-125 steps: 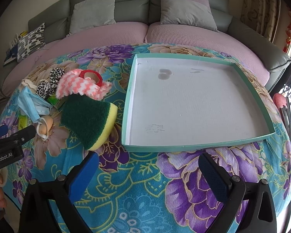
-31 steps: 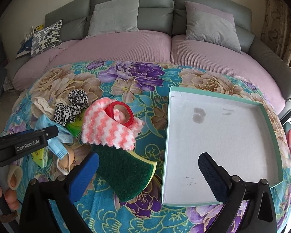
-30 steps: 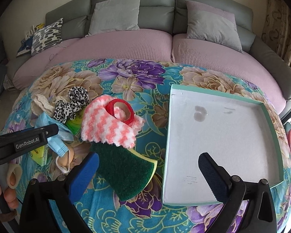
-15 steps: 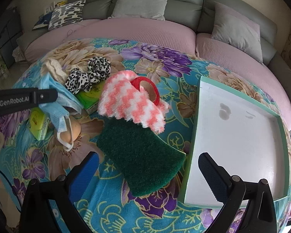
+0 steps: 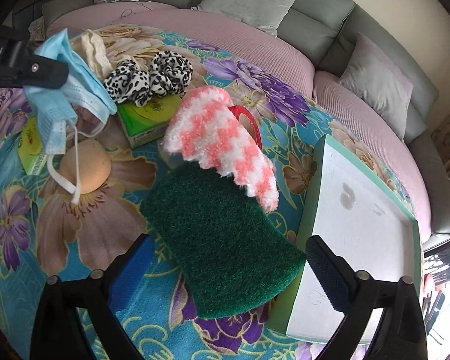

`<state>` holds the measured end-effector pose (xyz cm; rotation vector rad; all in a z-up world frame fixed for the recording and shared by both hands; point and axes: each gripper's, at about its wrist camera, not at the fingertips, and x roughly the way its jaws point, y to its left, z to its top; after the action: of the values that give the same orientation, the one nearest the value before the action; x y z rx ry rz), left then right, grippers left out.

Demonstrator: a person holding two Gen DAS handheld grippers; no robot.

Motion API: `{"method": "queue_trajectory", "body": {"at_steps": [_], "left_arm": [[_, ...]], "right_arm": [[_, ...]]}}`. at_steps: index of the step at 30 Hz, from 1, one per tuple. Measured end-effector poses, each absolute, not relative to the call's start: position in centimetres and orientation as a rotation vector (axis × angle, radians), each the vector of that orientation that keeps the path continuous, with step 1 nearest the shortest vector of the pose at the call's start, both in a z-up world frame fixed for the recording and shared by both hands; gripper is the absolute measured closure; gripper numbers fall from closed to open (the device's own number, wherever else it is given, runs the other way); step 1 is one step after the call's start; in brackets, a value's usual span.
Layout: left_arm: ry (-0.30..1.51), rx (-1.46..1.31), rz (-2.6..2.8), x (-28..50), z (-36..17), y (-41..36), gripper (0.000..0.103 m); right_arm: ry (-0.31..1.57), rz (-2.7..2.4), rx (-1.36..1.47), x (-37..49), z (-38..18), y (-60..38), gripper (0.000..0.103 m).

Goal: Organize soft objects
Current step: 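Grasp the green scouring sponge with the right tool while the left tool lifts the mask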

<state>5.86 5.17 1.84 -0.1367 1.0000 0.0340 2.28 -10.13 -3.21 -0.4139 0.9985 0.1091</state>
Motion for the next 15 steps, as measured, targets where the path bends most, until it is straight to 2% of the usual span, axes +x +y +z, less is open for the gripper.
{"method": "queue_trajectory", "body": {"at_steps": [5,15], "left_arm": [[0.996,-0.139,0.042,5.7,1.9,5.4,0.074],[0.966,-0.121,0.061,5.1,3.0,5.3,0.074]], "right_arm": [[0.988,0.132,-0.375,2.2,-2.7,-10.5,0.018],[0.943,0.206,-0.248,0.7,-0.1,-11.7,0.022]]}}
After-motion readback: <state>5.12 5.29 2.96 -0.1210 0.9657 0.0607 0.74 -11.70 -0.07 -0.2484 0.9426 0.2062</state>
